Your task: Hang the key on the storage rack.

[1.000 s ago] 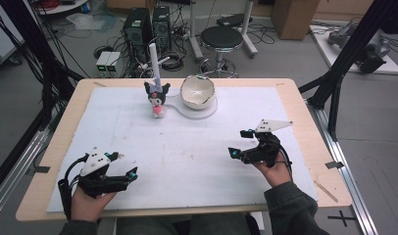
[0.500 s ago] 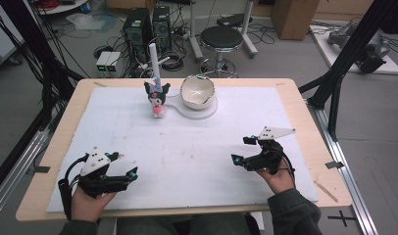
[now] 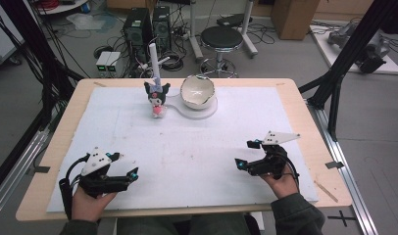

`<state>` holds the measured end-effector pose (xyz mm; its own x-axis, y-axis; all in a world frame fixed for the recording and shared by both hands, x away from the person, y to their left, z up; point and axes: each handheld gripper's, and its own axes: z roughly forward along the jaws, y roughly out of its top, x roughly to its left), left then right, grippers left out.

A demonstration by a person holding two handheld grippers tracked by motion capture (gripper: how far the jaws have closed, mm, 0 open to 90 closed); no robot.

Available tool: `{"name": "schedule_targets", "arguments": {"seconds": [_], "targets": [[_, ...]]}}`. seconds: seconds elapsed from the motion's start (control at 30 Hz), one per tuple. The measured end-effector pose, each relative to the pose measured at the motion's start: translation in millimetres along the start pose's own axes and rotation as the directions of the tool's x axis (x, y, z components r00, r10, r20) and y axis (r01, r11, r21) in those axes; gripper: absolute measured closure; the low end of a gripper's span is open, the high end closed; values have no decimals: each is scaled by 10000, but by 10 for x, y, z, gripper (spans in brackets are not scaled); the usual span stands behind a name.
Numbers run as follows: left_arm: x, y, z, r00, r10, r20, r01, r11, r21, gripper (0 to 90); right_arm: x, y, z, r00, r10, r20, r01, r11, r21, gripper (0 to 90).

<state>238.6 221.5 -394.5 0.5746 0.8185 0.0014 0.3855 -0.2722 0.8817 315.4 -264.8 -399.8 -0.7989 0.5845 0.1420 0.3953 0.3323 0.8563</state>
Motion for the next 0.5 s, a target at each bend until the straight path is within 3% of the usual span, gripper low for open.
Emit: {"name": "schedule_targets", "arguments": {"seconds": [0.5], "targets": [[3,-21,2,9999,-59,144,58,10000,47,187,-15,-128,-67,9998,187,49,-187,9998,60,111]]}}
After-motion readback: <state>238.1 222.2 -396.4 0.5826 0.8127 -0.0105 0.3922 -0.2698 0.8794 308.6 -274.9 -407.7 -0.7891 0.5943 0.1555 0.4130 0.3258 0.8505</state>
